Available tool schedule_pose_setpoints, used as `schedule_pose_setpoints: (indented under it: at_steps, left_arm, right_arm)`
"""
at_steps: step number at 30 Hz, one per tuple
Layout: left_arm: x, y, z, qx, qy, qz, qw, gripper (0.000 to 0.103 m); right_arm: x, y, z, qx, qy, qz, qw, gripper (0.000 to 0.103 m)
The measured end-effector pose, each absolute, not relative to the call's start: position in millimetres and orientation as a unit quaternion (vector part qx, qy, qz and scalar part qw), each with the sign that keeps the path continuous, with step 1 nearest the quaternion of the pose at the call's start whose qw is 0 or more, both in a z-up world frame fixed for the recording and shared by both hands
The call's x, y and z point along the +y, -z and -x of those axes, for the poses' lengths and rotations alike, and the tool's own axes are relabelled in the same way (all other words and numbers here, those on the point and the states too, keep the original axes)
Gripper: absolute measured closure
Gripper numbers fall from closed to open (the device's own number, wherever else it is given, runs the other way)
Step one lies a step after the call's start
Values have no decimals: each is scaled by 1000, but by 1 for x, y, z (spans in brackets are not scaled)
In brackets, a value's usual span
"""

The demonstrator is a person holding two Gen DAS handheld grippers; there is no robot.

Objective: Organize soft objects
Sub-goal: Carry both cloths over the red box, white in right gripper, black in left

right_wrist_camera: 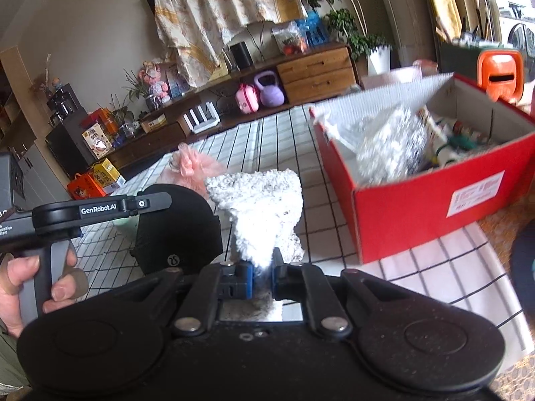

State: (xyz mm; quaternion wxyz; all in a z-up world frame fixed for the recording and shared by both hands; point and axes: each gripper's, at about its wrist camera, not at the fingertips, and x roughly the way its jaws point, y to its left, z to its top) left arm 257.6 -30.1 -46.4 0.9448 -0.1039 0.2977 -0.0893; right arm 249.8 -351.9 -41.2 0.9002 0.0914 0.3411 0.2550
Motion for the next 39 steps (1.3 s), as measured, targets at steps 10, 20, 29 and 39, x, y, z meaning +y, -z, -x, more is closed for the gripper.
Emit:
schedule_pose_setpoints:
  at_steps: [10,20,29,39]
  left_arm:
    - [-62,-19,-251,259,139,90,952,100]
    - [-115,-62,-282,234,190,58,952,100]
    - [-179,-67,-326,227,225,11,947,100]
    - [-222,-55,-389,228,241,47,942,100]
  right_arm:
    - [-386,-11,-245,283,-248,-82,923,95]
    - [-426,-41,-280,248,-198,-60,946,95]
    - [-456,-35,-321,244,-144,-37,958,95]
    - [-483,-5,-366,262,-96,-36,959,95]
